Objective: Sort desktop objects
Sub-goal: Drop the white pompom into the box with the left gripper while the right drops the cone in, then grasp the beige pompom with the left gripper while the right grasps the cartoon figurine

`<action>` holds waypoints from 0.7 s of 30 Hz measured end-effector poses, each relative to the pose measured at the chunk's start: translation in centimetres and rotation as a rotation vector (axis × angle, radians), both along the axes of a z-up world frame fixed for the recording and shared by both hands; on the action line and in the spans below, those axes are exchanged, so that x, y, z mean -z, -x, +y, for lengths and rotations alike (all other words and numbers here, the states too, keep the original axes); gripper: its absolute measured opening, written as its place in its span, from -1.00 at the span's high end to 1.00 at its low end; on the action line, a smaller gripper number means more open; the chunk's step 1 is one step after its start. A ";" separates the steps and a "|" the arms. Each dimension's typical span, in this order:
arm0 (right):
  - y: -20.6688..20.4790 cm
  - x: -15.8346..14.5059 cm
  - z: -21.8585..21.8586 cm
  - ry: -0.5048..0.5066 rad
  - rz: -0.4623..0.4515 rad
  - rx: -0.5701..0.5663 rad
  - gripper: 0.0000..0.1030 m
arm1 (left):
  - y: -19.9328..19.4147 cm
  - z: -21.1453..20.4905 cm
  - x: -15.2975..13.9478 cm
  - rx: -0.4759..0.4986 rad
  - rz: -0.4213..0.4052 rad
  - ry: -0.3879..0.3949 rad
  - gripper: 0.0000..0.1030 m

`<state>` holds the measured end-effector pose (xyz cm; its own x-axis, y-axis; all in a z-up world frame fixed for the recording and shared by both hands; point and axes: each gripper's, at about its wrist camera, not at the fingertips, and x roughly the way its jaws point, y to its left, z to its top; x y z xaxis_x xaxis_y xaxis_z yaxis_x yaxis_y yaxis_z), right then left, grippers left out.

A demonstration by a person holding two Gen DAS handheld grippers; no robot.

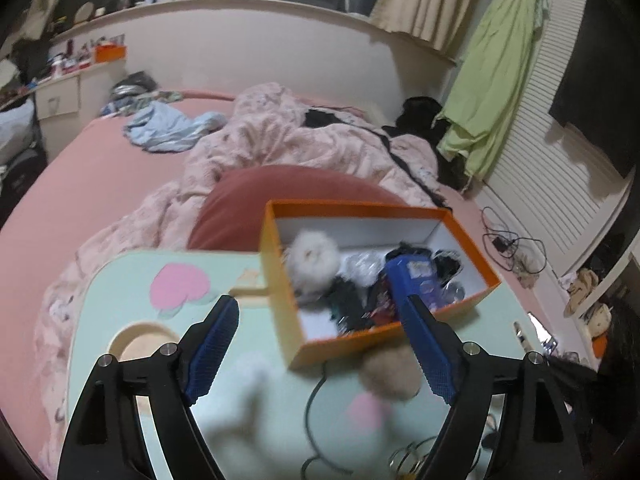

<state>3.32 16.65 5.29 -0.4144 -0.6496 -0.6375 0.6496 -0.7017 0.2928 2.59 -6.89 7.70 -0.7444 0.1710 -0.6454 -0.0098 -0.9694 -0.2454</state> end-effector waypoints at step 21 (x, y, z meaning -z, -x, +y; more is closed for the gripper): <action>-3.7 4.8 -3.9 -0.224 0.072 -0.099 0.27 | -1.4 4.2 4.2 0.093 -0.111 -0.076 -0.61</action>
<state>7.05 12.79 0.47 -0.4050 -0.5353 -0.7412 0.7321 -0.6755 0.0879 4.04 -2.69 3.45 -0.6477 0.2871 -0.7058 -0.0671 -0.9442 -0.3225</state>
